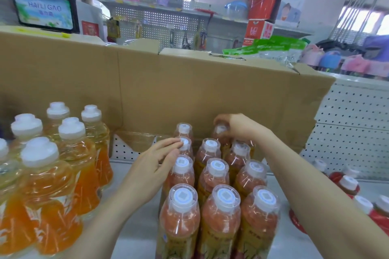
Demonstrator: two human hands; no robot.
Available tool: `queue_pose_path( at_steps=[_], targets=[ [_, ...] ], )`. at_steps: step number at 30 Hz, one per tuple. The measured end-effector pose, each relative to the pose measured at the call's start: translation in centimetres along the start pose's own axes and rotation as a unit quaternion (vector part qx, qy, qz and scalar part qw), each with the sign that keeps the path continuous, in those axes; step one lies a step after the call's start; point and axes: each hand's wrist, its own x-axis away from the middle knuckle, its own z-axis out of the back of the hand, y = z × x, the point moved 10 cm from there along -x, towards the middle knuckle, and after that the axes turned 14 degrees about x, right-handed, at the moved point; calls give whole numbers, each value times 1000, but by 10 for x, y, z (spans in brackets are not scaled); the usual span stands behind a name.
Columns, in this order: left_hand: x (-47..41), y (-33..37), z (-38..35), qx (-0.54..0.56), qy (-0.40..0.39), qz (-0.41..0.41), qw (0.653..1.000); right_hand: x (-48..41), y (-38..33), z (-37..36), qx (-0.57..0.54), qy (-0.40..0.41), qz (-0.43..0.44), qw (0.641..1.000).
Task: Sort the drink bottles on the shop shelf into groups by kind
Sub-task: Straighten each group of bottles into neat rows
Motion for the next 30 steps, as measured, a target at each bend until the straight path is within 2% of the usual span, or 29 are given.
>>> queue_pose_path(
  at_steps=[7, 9, 11, 13, 15, 21, 25, 28, 30],
  targets=[
    [0, -2, 0, 6, 7, -2, 1000, 8, -28, 5, -71, 18, 53, 996],
    [0, -2, -1, 12, 8, 1, 1000, 13, -4, 17, -72, 58, 9, 996],
    [1, -2, -1, 7, 8, 1, 1000, 22, 34, 21, -3, 90, -76, 993],
    [1, -3, -2, 2, 9, 0, 1000, 30, 67, 5, 26, 56, -150, 987],
    [1, -3, -2, 5, 11, 2, 1000, 35, 80, -13, -11, 20, -173, 985],
    [3, 0, -2, 9, 18, 2, 1000, 30, 65, -7, -52, 70, -135, 987],
    [3, 2, -3, 0, 17, 4, 1000, 28, 40, -8, -107, 52, -87, 989],
    [6, 3, -3, -15, 11, 12, 1000, 33, 36, -7, -120, 17, -74, 990],
    [11, 12, -2, -18, 18, 4, 1000, 45, 37, -5, -154, 21, -69, 985]
  ],
)
